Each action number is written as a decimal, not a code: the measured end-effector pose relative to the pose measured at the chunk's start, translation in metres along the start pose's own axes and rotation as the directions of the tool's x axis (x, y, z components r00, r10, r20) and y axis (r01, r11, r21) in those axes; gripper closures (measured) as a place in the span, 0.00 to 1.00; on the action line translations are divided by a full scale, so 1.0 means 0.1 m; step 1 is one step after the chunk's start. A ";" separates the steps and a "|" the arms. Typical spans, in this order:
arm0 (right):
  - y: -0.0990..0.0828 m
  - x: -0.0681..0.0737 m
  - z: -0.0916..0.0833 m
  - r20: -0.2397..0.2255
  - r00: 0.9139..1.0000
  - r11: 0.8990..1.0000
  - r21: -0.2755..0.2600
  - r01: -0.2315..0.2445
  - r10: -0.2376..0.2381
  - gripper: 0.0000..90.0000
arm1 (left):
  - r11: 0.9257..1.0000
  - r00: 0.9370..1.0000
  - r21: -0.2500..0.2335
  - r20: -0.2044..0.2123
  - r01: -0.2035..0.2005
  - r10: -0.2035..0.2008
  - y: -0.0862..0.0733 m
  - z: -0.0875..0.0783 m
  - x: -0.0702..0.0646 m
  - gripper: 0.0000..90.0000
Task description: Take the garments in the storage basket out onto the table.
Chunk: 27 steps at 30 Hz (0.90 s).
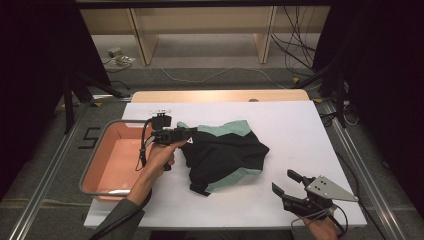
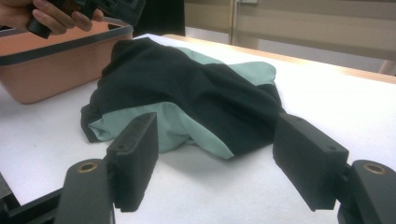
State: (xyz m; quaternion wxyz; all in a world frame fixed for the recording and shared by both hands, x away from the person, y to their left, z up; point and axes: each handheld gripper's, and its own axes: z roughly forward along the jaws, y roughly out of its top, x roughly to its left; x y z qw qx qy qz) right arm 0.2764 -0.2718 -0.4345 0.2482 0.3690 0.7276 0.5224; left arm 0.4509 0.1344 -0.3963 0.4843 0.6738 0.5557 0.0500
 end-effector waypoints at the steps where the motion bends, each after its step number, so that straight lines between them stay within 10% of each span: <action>1: 0.00 0.00 0.00 0.000 1.000 1.000 -0.001 0.000 0.000 0.35 | 1.000 1.000 0.002 0.007 -0.002 0.002 0.00 0.00 -0.01 0.41; 7: 0.00 0.00 0.00 -0.001 1.000 1.000 0.000 0.001 -0.001 0.35 | 0.999 0.997 -0.021 0.074 0.037 -0.036 -0.03 -0.03 0.02 0.38; 27: 0.00 0.01 0.01 -0.002 1.000 1.000 0.003 0.003 -0.003 0.35 | 0.992 0.979 -0.125 0.202 -0.009 0.034 -0.26 -0.36 0.14 0.30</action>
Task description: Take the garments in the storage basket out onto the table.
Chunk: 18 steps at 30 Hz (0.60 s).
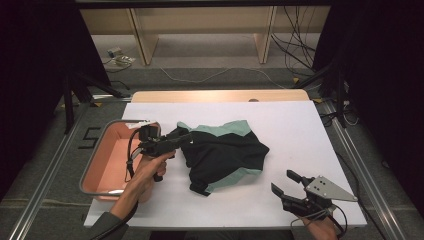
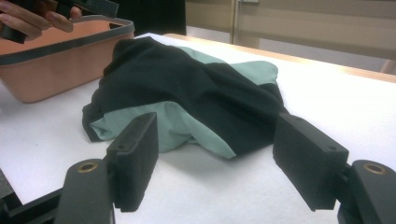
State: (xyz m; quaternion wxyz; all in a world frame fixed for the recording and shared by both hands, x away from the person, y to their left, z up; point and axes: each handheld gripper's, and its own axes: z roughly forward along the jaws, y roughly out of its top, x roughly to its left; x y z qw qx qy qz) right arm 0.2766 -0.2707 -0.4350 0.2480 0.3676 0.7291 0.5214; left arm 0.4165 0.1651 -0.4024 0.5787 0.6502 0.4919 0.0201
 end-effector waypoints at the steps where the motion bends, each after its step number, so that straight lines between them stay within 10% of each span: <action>1: 0.00 0.00 0.00 0.000 1.000 1.000 0.000 0.000 0.000 0.35 | 1.000 1.000 0.000 0.000 0.000 0.000 0.00 0.00 0.00 0.30; 18: 0.00 0.00 0.00 -0.004 1.000 1.000 0.001 -0.001 0.001 0.35 | 0.989 0.990 -0.043 0.030 -0.140 0.141 -0.10 -0.10 -0.13 0.27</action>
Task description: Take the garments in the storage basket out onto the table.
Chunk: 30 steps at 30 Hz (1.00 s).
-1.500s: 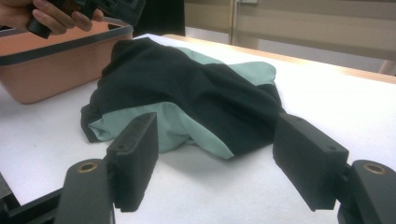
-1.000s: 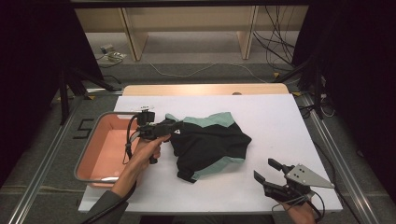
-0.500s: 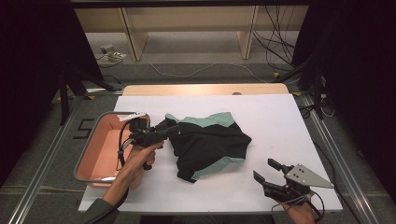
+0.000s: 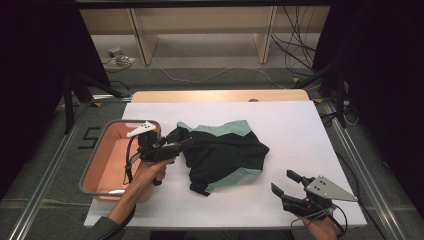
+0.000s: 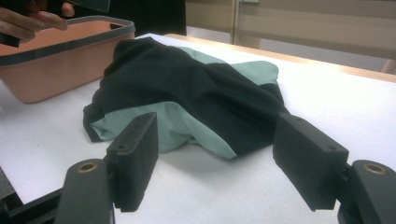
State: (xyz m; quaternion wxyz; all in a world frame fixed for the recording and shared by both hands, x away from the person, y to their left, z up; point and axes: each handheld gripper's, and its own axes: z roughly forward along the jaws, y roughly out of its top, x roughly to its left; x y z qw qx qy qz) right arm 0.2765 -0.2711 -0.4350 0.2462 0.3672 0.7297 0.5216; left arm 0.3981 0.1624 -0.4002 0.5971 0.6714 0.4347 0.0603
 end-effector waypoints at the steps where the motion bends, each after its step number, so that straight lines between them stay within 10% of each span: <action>1: 0.00 0.00 0.00 0.000 1.000 1.000 -0.001 0.000 0.000 0.35 | 1.000 1.000 0.001 -0.002 -0.013 0.013 -0.01 -0.01 -0.01 0.27; 14: 0.00 0.01 0.00 -0.005 1.000 1.000 -0.006 0.001 -0.001 0.35 | 0.996 0.996 -0.020 0.040 -0.084 0.085 -0.12 -0.15 -0.16 0.26; 30: 0.00 0.00 0.00 -0.012 1.000 1.000 -0.012 -0.002 0.002 0.35 | 0.973 0.972 0.015 0.038 -0.232 0.232 -0.34 -0.22 -0.32 0.21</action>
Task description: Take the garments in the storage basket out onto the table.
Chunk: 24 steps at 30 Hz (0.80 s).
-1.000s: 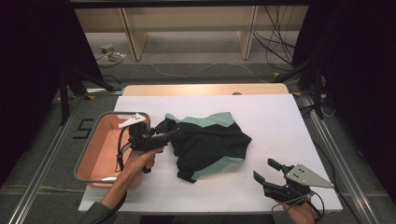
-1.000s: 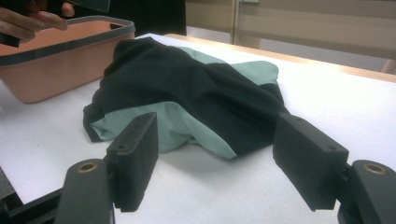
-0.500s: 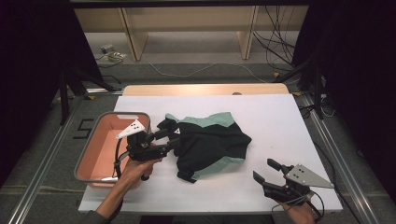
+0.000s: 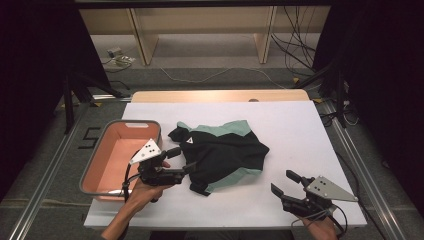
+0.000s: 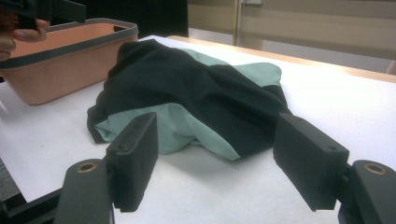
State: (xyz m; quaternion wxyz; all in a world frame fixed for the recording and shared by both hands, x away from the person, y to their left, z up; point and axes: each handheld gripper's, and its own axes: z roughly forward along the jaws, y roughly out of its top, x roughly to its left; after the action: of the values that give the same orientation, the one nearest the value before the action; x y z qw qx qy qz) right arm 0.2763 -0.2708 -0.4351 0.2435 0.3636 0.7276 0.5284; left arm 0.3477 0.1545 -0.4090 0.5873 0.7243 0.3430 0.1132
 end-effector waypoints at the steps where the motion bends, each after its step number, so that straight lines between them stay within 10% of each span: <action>1: 0.00 0.00 0.00 -0.002 1.000 1.000 -0.001 0.000 0.000 0.35 | 1.000 1.000 -0.002 0.001 0.002 -0.002 -0.01 -0.01 0.00 0.21; 24: 0.00 0.01 0.00 -0.009 1.000 1.000 0.004 -0.002 0.002 0.35 | 0.999 1.000 -0.046 -0.003 -0.006 0.006 -0.15 -0.23 -0.01 0.17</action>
State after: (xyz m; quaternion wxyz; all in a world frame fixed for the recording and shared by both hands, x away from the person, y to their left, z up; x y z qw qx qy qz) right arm 0.2759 -0.2702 -0.4352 0.2390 0.3625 0.7292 0.5289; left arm 0.3286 0.1727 -0.4166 0.6032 0.7113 0.3390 0.1237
